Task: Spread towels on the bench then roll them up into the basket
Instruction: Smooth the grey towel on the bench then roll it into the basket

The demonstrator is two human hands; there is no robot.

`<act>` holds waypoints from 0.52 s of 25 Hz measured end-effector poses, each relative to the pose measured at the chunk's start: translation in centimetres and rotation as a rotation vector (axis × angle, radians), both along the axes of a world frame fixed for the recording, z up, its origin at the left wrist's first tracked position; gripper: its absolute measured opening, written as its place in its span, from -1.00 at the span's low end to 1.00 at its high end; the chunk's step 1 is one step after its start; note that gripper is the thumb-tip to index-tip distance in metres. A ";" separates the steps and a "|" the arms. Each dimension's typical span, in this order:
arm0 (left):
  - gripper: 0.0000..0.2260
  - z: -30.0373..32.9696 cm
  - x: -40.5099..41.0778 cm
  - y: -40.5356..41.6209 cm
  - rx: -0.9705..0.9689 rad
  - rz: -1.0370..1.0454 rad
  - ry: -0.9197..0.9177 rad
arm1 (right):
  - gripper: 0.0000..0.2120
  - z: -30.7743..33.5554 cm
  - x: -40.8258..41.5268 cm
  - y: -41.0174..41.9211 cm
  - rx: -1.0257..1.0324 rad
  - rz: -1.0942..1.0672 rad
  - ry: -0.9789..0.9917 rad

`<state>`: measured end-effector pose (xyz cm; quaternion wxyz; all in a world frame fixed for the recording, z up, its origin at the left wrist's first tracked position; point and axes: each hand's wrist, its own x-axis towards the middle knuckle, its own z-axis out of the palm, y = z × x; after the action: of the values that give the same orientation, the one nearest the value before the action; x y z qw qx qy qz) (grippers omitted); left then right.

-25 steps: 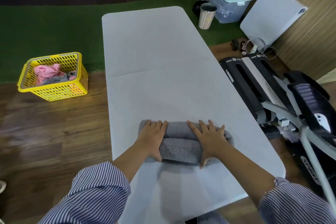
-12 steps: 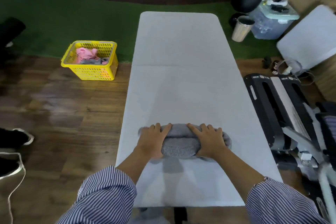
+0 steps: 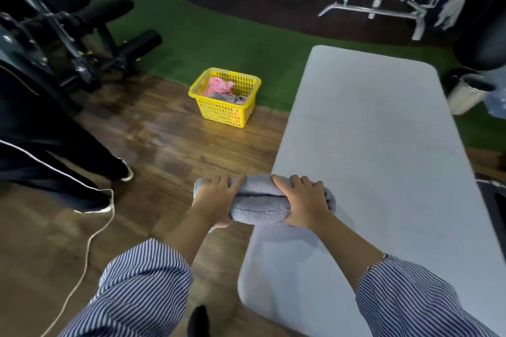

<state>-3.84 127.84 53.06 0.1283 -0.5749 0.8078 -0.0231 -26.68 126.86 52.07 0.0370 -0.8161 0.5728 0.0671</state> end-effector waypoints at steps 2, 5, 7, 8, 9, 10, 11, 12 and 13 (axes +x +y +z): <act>-0.01 0.8 4.6 -1.3 -0.009 0.004 -0.034 | -0.06 -0.3 4.7 -1.7 -0.018 0.021 -0.046; 0.00 2.1 11.9 -3.5 -0.026 -0.004 -0.076 | -0.04 -0.4 11.9 -3.6 -0.062 0.026 -0.087; 0.00 2.4 15.9 -4.9 -0.039 -0.022 -0.093 | -0.02 -0.4 15.9 -4.4 -0.042 -0.002 -0.085; 0.01 2.4 17.3 -5.6 -0.034 -0.035 -0.092 | -0.02 -0.4 17.2 -4.8 -0.028 -0.029 -0.084; 0.00 2.4 18.7 -6.5 -0.022 -0.050 -0.082 | -0.02 -0.3 18.5 -5.4 -0.014 -0.054 -0.082; -0.02 2.3 19.7 -7.5 -0.018 -0.069 -0.073 | -0.02 -0.3 19.5 -6.1 -0.003 -0.069 -0.072; -0.04 2.0 20.5 -8.9 -0.019 -0.090 -0.072 | -0.03 -0.4 20.2 -7.1 -0.011 -0.073 -0.056; -0.06 1.8 21.2 -10.4 -0.017 -0.105 -0.065 | -0.04 -0.4 20.8 -8.2 -0.016 -0.069 -0.052; -0.06 1.6 21.6 -12.0 -0.005 -0.119 -0.055 | -0.04 -0.5 21.3 -9.4 -0.016 -0.069 -0.057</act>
<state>17.80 115.88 54.67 0.1474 -0.5253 0.8366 -0.0487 -5.34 117.41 51.61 0.0492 -0.7977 0.5998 0.0382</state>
